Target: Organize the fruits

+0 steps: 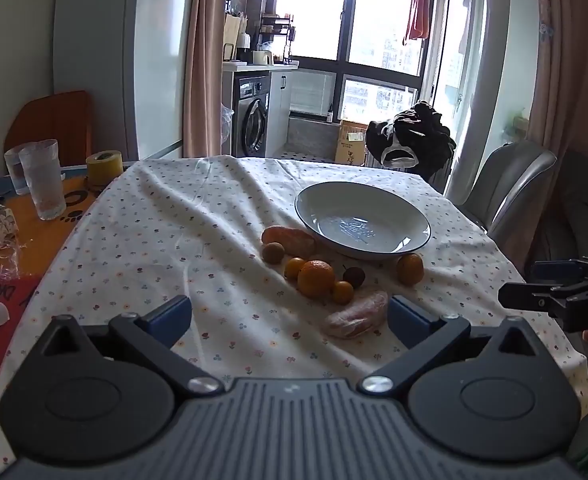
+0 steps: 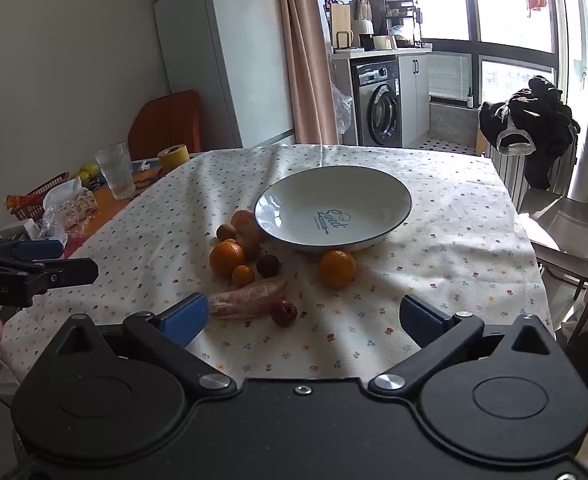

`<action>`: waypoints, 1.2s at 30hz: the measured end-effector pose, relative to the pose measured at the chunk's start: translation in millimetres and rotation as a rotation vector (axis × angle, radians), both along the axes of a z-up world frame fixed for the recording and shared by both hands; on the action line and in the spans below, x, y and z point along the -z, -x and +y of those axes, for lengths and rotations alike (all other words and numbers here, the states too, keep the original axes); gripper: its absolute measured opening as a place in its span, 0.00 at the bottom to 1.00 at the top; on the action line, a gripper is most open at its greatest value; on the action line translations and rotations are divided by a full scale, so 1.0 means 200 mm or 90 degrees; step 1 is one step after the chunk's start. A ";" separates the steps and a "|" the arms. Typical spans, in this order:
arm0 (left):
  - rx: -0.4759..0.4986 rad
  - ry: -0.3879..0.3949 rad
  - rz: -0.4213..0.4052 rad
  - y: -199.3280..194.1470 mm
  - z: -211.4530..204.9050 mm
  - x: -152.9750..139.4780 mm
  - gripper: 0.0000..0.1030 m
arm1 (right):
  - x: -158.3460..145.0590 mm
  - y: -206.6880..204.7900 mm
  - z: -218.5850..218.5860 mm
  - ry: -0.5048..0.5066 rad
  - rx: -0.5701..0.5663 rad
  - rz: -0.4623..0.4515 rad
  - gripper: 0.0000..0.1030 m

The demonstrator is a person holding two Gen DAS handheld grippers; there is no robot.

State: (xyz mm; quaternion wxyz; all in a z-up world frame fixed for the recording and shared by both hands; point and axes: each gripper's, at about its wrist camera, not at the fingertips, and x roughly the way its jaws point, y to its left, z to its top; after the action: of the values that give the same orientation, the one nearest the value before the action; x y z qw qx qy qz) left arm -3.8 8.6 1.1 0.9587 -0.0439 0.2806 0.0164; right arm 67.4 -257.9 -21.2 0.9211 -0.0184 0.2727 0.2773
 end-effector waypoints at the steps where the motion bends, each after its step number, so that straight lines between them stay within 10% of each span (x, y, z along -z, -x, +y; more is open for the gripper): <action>1: -0.002 0.000 -0.001 0.00 0.00 0.00 1.00 | 0.00 0.00 0.00 -0.001 0.001 -0.001 1.00; 36: 0.010 0.014 -0.009 0.04 0.00 -0.03 1.00 | -0.02 0.08 -0.04 0.015 -0.003 0.002 1.00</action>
State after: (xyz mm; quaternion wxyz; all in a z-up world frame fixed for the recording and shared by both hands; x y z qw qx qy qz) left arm -10.9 7.9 6.9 0.9603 -0.0523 0.2740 0.0057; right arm 51.2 -266.6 -16.5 0.9198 -0.0298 0.2772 0.2762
